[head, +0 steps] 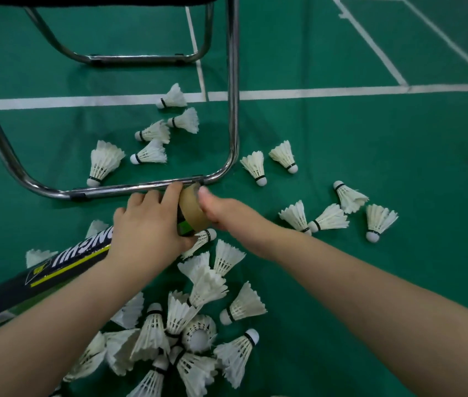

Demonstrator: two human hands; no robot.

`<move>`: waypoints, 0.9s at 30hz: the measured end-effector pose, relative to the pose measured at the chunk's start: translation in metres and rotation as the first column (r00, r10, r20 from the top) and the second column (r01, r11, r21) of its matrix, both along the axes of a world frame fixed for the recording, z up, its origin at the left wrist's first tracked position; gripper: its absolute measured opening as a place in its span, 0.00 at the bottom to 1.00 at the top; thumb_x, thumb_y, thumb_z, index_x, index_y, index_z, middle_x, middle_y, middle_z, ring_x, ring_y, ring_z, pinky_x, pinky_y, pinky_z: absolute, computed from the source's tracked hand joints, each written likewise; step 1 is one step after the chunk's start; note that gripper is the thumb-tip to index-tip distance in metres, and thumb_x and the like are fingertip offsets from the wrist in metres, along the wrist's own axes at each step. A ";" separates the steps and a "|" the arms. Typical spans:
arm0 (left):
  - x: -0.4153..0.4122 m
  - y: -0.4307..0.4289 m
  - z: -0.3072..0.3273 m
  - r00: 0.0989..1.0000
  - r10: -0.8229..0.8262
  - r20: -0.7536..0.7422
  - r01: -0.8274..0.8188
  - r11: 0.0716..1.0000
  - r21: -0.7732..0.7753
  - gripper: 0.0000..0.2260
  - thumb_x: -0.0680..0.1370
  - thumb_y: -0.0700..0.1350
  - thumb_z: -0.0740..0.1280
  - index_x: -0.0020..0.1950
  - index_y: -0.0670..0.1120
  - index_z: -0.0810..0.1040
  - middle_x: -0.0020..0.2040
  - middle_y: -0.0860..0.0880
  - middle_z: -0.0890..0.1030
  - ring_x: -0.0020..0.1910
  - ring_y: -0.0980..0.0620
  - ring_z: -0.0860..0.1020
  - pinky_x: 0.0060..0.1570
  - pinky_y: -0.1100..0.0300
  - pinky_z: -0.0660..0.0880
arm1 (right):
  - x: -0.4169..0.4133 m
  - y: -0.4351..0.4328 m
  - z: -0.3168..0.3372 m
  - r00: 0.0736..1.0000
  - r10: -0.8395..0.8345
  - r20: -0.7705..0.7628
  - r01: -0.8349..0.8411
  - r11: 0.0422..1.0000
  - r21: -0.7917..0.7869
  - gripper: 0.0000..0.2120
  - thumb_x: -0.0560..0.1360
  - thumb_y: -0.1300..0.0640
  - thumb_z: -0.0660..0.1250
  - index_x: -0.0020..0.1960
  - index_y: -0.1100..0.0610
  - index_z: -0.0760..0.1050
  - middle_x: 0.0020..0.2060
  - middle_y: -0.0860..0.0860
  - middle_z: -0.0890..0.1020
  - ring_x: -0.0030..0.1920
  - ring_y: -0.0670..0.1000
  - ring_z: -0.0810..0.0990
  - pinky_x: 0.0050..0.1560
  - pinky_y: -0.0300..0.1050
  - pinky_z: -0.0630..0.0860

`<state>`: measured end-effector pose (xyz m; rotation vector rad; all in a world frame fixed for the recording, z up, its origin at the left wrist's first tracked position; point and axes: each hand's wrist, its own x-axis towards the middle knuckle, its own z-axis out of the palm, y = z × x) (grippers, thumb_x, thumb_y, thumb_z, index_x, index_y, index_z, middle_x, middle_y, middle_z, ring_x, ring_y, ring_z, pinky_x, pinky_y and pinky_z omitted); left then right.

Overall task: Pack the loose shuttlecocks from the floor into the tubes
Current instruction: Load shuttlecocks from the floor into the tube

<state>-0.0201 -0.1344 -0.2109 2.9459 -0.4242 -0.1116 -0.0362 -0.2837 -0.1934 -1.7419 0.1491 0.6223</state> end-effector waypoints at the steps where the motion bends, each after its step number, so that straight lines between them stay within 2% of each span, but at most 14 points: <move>1: -0.004 -0.002 -0.001 1.000 0.004 -0.006 -0.004 1.000 -0.001 0.39 0.67 0.59 0.72 0.73 0.51 0.59 0.61 0.44 0.75 0.61 0.41 0.70 0.55 0.47 0.69 | 0.000 -0.002 0.002 0.995 0.098 -0.035 -0.098 0.995 0.005 0.21 0.80 0.45 0.55 0.66 0.56 0.72 0.65 0.51 0.74 0.64 0.47 0.71 0.63 0.38 0.64; 4: -0.015 -0.008 -0.003 0.999 -0.034 -0.042 0.035 0.999 0.024 0.37 0.70 0.59 0.68 0.75 0.51 0.56 0.63 0.45 0.73 0.62 0.42 0.68 0.57 0.49 0.67 | -0.002 -0.010 0.005 0.926 0.366 -0.090 -0.366 0.930 0.022 0.20 0.77 0.49 0.63 0.64 0.59 0.73 0.62 0.52 0.77 0.62 0.46 0.74 0.61 0.33 0.68; 6: -0.021 -0.012 -0.004 0.996 -0.079 -0.028 0.080 0.996 0.028 0.36 0.70 0.59 0.68 0.74 0.51 0.58 0.62 0.46 0.74 0.61 0.42 0.69 0.56 0.49 0.68 | -0.003 -0.012 -0.001 0.897 0.426 -0.122 -0.424 0.905 0.042 0.23 0.76 0.48 0.65 0.66 0.60 0.71 0.63 0.53 0.76 0.63 0.48 0.74 0.65 0.38 0.67; 7: -0.021 -0.013 -0.004 0.997 -0.079 -0.024 0.080 0.997 0.016 0.36 0.70 0.58 0.68 0.73 0.51 0.58 0.62 0.45 0.74 0.61 0.42 0.69 0.56 0.48 0.68 | -0.003 -0.009 -0.006 0.908 0.402 -0.118 -0.400 0.916 0.036 0.24 0.75 0.47 0.65 0.66 0.59 0.70 0.63 0.54 0.76 0.64 0.49 0.73 0.66 0.40 0.67; 9: -0.020 -0.014 -0.003 0.998 -0.055 -0.034 0.055 0.998 0.014 0.37 0.70 0.59 0.70 0.74 0.51 0.58 0.62 0.46 0.74 0.61 0.42 0.69 0.57 0.48 0.67 | -0.002 -0.005 -0.013 0.970 0.233 -0.065 -0.235 0.972 -0.026 0.23 0.75 0.46 0.64 0.65 0.58 0.72 0.62 0.56 0.76 0.62 0.53 0.75 0.66 0.46 0.69; 11: -0.016 -0.013 -0.002 0.999 -0.043 -0.010 0.044 0.999 0.018 0.39 0.68 0.59 0.72 0.73 0.50 0.60 0.60 0.45 0.75 0.59 0.41 0.70 0.56 0.46 0.68 | 0.004 -0.007 -0.016 0.999 -0.023 0.039 0.025 0.999 -0.045 0.19 0.77 0.47 0.63 0.60 0.60 0.76 0.56 0.57 0.80 0.56 0.55 0.78 0.60 0.48 0.74; 13: -0.012 -0.010 -0.002 0.999 -0.022 0.028 0.022 1.000 -0.002 0.39 0.65 0.59 0.74 0.72 0.49 0.64 0.57 0.43 0.76 0.57 0.39 0.72 0.53 0.45 0.69 | 0.013 -0.021 -0.017 0.965 -0.229 0.127 0.226 0.973 0.041 0.14 0.78 0.50 0.61 0.48 0.60 0.79 0.43 0.54 0.82 0.45 0.51 0.81 0.50 0.40 0.77; 15: -0.007 -0.007 -0.004 0.999 0.000 0.042 0.000 1.000 -0.006 0.39 0.65 0.59 0.74 0.71 0.49 0.65 0.58 0.42 0.76 0.57 0.38 0.72 0.53 0.44 0.69 | 0.026 -0.038 -0.022 0.907 -0.401 0.132 0.396 0.916 0.064 0.14 0.79 0.54 0.59 0.39 0.59 0.77 0.35 0.52 0.80 0.35 0.47 0.78 0.37 0.31 0.74; 16: -0.005 -0.006 -0.004 0.999 0.008 0.034 -0.008 1.000 -0.001 0.39 0.65 0.59 0.74 0.72 0.49 0.64 0.59 0.43 0.76 0.58 0.38 0.71 0.54 0.45 0.69 | 0.033 -0.047 -0.028 0.881 -0.462 0.105 0.461 0.887 0.034 0.13 0.79 0.56 0.59 0.38 0.58 0.75 0.33 0.51 0.79 0.33 0.46 0.77 0.33 0.30 0.72; 18: -0.002 -0.004 -0.005 1.000 0.025 0.007 -0.025 1.000 0.016 0.39 0.66 0.60 0.72 0.72 0.51 0.61 0.61 0.44 0.75 0.60 0.40 0.70 0.57 0.46 0.68 | 0.047 -0.065 -0.049 0.859 -0.508 0.064 0.512 0.853 -0.104 0.10 0.78 0.57 0.60 0.39 0.57 0.75 0.34 0.51 0.79 0.33 0.47 0.76 0.34 0.35 0.70; 20: 0.000 -0.003 -0.007 0.999 0.031 -0.012 -0.030 0.999 0.029 0.39 0.67 0.62 0.71 0.72 0.52 0.59 0.62 0.46 0.74 0.61 0.42 0.69 0.58 0.47 0.67 | 0.062 -0.085 -0.069 0.891 -0.448 0.077 0.447 0.834 -0.323 0.08 0.76 0.57 0.60 0.44 0.59 0.76 0.37 0.52 0.78 0.37 0.51 0.75 0.39 0.41 0.69; 23: 0.003 -0.006 -0.010 0.999 0.031 -0.030 -0.031 0.999 0.014 0.39 0.68 0.62 0.70 0.73 0.53 0.58 0.62 0.47 0.73 0.62 0.42 0.68 0.59 0.47 0.66 | 0.083 -0.105 -0.080 0.959 -0.258 0.116 0.275 0.752 -0.599 0.12 0.75 0.59 0.59 0.56 0.57 0.75 0.48 0.53 0.77 0.47 0.54 0.74 0.44 0.41 0.68; 25: 0.006 -0.008 -0.011 0.998 0.036 -0.043 -0.035 0.999 0.025 0.38 0.68 0.63 0.70 0.73 0.54 0.56 0.62 0.48 0.73 0.62 0.43 0.68 0.59 0.48 0.66 | 0.099 -0.109 -0.082 0.988 -0.091 0.126 0.155 0.652 -0.743 0.19 0.75 0.60 0.59 0.66 0.56 0.69 0.60 0.55 0.74 0.58 0.56 0.74 0.52 0.42 0.70; 27: 0.008 -0.009 -0.013 0.998 0.036 -0.046 -0.034 0.998 0.043 0.38 0.68 0.63 0.69 0.72 0.54 0.56 0.62 0.48 0.72 0.62 0.44 0.68 0.59 0.49 0.66 | 0.113 -0.106 -0.085 0.989 0.094 0.118 0.052 0.527 -0.848 0.24 0.75 0.60 0.59 0.71 0.55 0.64 0.68 0.55 0.68 0.66 0.58 0.68 0.62 0.47 0.68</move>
